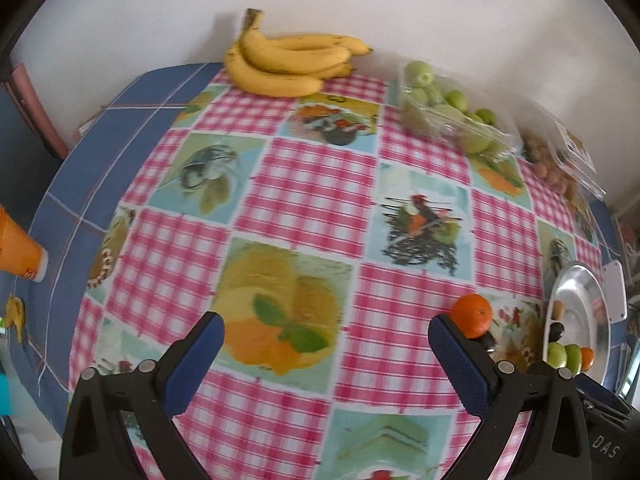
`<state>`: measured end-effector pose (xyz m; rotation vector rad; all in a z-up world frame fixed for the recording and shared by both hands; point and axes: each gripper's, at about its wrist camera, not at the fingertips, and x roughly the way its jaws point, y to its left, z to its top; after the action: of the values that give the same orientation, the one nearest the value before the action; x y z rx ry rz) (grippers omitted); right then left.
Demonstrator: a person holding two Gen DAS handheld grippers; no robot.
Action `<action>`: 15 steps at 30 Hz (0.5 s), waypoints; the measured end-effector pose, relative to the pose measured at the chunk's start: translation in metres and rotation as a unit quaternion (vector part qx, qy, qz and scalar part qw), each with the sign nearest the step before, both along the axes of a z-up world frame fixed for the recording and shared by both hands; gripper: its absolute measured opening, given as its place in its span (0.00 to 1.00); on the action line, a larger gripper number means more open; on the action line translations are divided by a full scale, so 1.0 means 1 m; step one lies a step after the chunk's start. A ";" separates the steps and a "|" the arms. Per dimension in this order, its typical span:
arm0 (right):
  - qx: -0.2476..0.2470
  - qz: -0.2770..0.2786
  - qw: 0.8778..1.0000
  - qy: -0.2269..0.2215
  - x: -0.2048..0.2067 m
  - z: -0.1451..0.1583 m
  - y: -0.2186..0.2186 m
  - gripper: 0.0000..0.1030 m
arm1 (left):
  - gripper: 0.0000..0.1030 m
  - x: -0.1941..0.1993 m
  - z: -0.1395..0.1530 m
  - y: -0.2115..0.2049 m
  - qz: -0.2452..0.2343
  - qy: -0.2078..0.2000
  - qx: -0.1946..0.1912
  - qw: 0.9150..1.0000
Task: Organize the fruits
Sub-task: 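Grasp the dark cherry with the right tool while the left tool grasps the tangerine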
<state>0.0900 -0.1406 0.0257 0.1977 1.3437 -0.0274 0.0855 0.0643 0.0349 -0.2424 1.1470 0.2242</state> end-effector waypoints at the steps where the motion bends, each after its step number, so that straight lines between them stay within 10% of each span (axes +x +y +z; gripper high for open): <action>1: 0.001 0.004 1.000 0.000 -0.001 0.000 0.003 1.00 | 1.00 -0.001 0.000 0.005 0.004 0.001 0.000 1.000; 15: 0.028 0.037 0.999 -0.018 0.008 -0.008 0.028 1.00 | 1.00 0.001 -0.007 0.019 0.021 0.005 -0.011 1.000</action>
<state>0.0979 -0.1130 0.0181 0.1944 1.3163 0.0758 0.0862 0.0830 0.0279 -0.2852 1.1551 0.2508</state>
